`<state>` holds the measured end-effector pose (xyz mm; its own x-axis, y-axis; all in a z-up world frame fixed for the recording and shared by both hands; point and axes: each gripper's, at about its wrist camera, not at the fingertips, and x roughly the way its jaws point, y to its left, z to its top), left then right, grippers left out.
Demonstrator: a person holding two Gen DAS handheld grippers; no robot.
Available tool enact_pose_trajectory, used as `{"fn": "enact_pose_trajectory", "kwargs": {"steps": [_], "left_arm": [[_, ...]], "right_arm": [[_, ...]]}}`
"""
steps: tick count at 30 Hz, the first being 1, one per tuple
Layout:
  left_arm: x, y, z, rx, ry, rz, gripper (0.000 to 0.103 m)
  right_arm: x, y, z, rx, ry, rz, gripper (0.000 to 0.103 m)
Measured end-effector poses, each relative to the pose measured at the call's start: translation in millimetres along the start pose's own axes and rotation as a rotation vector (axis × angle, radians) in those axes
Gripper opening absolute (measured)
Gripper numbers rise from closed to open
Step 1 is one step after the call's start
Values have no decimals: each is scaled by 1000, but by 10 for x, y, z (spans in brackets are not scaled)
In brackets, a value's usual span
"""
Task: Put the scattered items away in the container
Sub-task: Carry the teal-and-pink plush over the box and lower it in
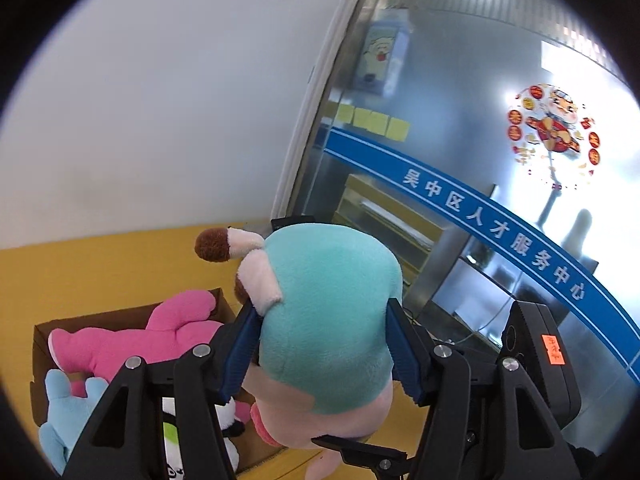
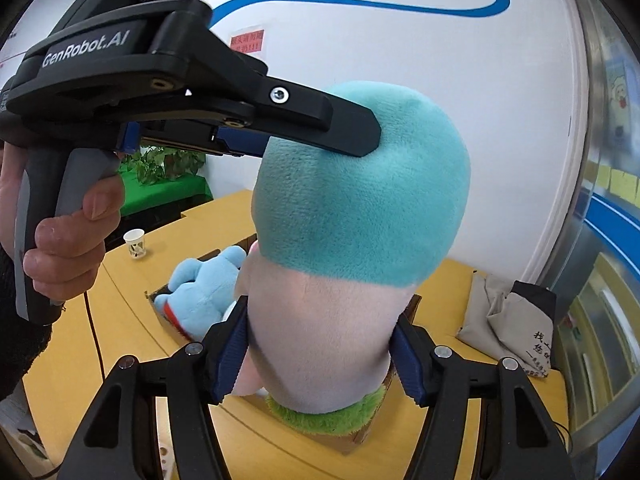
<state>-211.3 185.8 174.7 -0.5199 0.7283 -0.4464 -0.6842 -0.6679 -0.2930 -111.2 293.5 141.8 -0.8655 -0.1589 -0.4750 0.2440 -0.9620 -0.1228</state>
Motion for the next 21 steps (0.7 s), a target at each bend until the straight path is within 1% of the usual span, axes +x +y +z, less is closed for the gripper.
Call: {"fn": "enact_pose_trajectory", "kwargs": {"steps": [6, 11, 14, 18, 20, 21], "left_arm": [[536, 325, -170, -46, 78, 24, 60], [1045, 576, -441, -88, 179, 41, 60], [1338, 641, -632, -105, 243, 62, 60], [1521, 779, -872, -140, 321, 69, 60], [1539, 794, -946, -123, 332, 60, 60], [1542, 786, -958, -120, 333, 57, 60]], "right_arm": [[543, -314, -182, 55, 47, 40, 69], [999, -526, -545, 111, 98, 68, 69], [1247, -613, -803, 148, 142, 78, 69], [1547, -689, -1119, 174, 216, 92, 69], [1630, -682, -1237, 175, 257, 91, 69], [1644, -675, -1282, 179, 263, 95, 69]]}}
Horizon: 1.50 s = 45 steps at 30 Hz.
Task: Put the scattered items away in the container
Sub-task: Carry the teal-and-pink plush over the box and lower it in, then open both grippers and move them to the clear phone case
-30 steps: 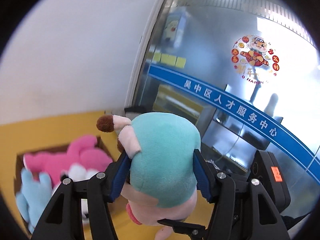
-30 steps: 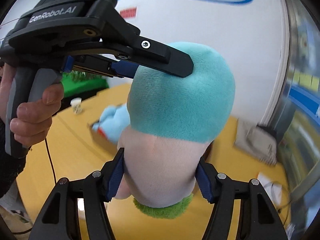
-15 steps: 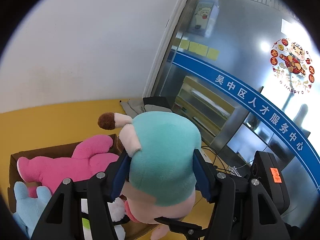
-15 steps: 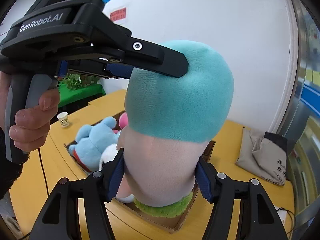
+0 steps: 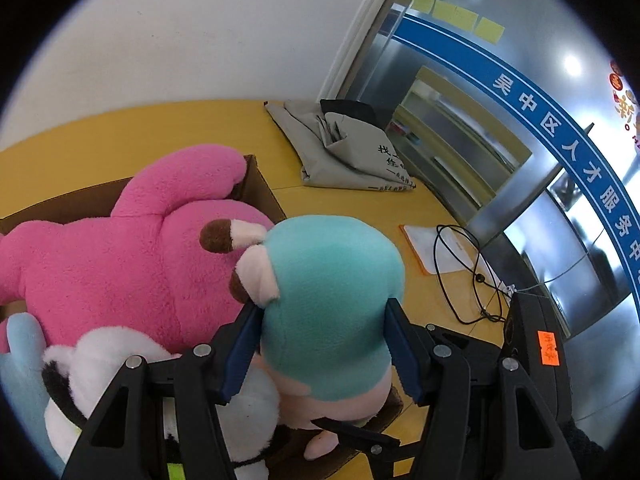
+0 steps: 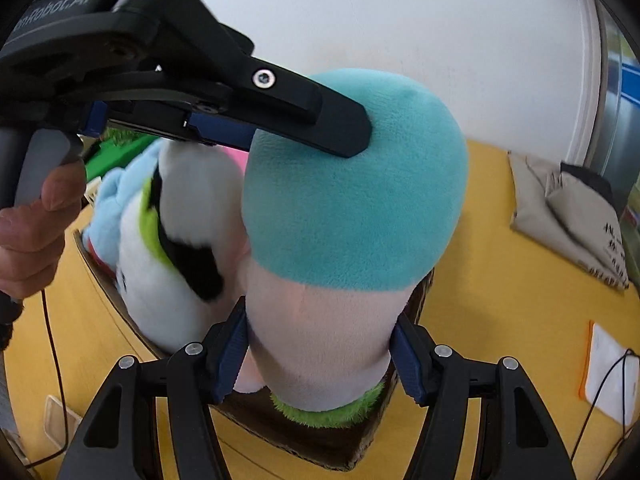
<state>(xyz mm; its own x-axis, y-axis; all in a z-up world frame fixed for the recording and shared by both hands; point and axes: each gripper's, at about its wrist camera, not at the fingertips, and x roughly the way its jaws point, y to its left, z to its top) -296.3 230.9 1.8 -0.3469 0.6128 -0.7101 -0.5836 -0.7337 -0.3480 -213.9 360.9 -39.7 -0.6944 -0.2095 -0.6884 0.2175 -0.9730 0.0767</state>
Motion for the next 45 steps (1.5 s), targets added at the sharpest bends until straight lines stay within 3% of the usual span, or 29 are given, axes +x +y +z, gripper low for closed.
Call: {"fn": "enact_pose_trajectory", "kwargs": {"steps": [11, 15, 19, 21, 25, 31, 35, 38, 42, 45], "left_arm": [[218, -56, -68, 25, 28, 70, 58], [187, -87, -67, 58, 20, 111, 65], [-68, -86, -69, 58, -37, 126, 65], [-288, -41, -51, 24, -79, 107, 63], [-875, -14, -135, 20, -173, 144, 63], [-1734, 14, -665, 19, -288, 225, 73], [-2123, -110, -1235, 78, -357, 420, 74], [-2292, -185, -1567, 84, -368, 470, 76], [-2413, -277, -1920, 62, -368, 560, 77], [-2460, -312, -2196, 39, -349, 565, 77]], "right_arm": [[31, 19, -248, 73, 46, -2, 69], [47, 35, -219, 80, 82, -11, 72], [17, 134, -227, 52, 90, -27, 82], [-38, 184, -231, 43, 88, -17, 94], [-346, 275, -283, 58, 56, -19, 96], [-989, 390, -409, 115, -37, -29, 101], [-1362, 648, -473, 118, -100, -68, 102], [-1547, 837, -519, 112, -145, -131, 102], [-1720, 997, -542, 161, -173, -147, 102], [-1866, 1224, -595, 146, -196, -149, 102]]}}
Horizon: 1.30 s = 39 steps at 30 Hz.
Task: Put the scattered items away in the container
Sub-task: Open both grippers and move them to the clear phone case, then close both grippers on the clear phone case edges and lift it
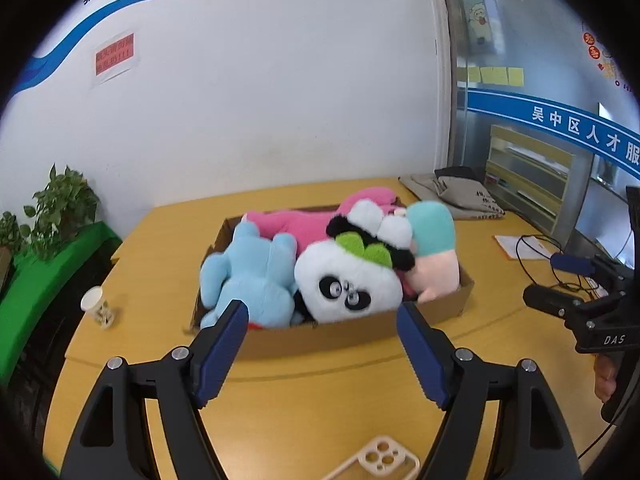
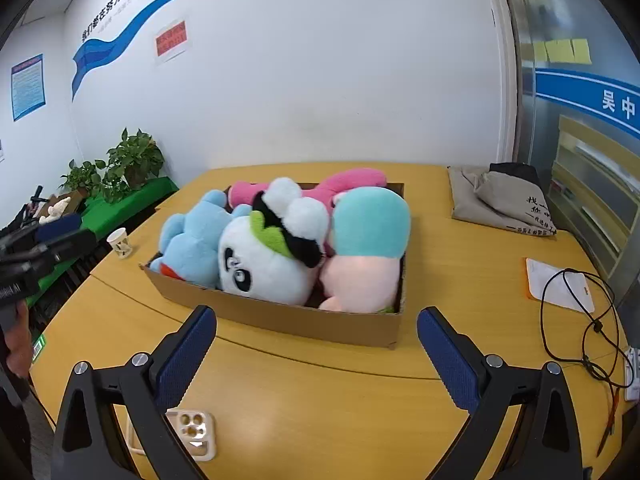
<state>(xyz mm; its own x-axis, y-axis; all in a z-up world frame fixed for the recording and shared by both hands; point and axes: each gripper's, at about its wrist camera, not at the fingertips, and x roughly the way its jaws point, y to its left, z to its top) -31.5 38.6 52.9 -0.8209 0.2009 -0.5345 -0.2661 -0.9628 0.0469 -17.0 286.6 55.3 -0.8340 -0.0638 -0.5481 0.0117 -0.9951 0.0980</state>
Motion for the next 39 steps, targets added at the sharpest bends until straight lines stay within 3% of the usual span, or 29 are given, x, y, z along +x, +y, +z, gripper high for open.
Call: {"fn": "enact_pose_trajectory", "kwargs": {"steps": [6, 12, 19, 23, 26, 28, 31, 39], "left_arm": [[-62, 205, -644, -58, 112, -49, 77], [119, 496, -1391, -190, 294, -86, 77], [262, 597, -1861, -292, 436, -146, 77], [414, 562, -2039, -343, 516, -184, 73], [533, 536, -2122, -361, 562, -199, 50], [560, 494, -2090, -335, 555, -188, 46], [617, 426, -2031, -269, 551, -141, 44], [772, 416, -1925, -181, 547, -244, 41]], "right_arm": [[-89, 396, -422, -90, 75, 19, 103], [282, 669, -979, -82, 215, 156, 103], [833, 1062, -1359, -128, 364, 230, 102], [1072, 1176, -1556, -145, 435, 262, 97], [1164, 1190, -1646, -149, 474, 311, 91], [1167, 1212, -1676, -171, 484, 349, 90], [1121, 1257, -1714, -208, 501, 408, 90], [909, 1155, -1833, -181, 536, 469, 90]]}}
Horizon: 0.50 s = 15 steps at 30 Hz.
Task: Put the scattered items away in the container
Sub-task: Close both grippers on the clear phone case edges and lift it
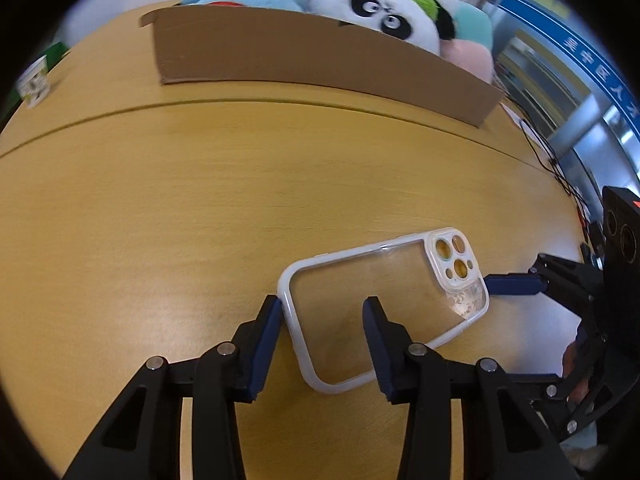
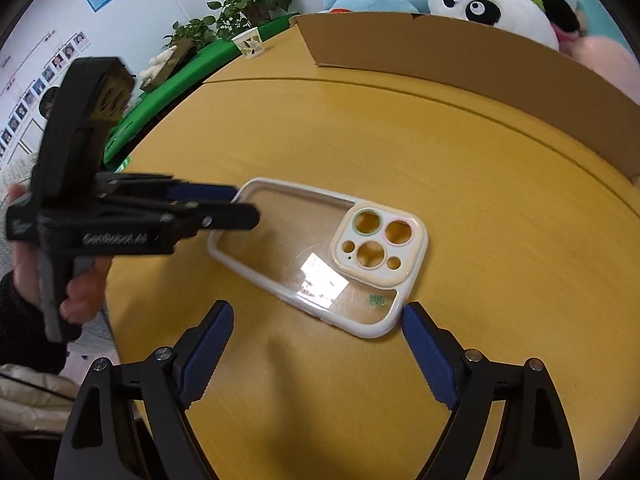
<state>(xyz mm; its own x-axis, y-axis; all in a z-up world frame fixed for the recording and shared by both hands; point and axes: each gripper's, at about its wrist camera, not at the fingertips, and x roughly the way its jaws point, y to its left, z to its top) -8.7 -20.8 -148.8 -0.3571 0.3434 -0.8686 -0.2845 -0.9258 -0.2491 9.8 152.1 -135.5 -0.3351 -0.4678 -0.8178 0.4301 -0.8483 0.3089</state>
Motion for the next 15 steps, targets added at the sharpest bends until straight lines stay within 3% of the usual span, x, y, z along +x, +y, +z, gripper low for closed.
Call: {"fn": "enact_pose_trajectory", "kwargs": {"steps": [4, 7, 9, 15], "left_arm": [[-124, 21, 106, 140, -12, -41, 44], [-245, 30, 202, 290, -18, -56, 62], [-225, 15, 231, 390, 17, -62, 64], [8, -152, 109, 674, 156, -82, 64]], "right_arm": [[-59, -29, -3, -84, 35, -41, 90], [-128, -16, 112, -214, 70, -91, 98], [-143, 27, 199, -325, 99, -106, 103], [91, 188, 339, -666, 209, -105, 103]]}}
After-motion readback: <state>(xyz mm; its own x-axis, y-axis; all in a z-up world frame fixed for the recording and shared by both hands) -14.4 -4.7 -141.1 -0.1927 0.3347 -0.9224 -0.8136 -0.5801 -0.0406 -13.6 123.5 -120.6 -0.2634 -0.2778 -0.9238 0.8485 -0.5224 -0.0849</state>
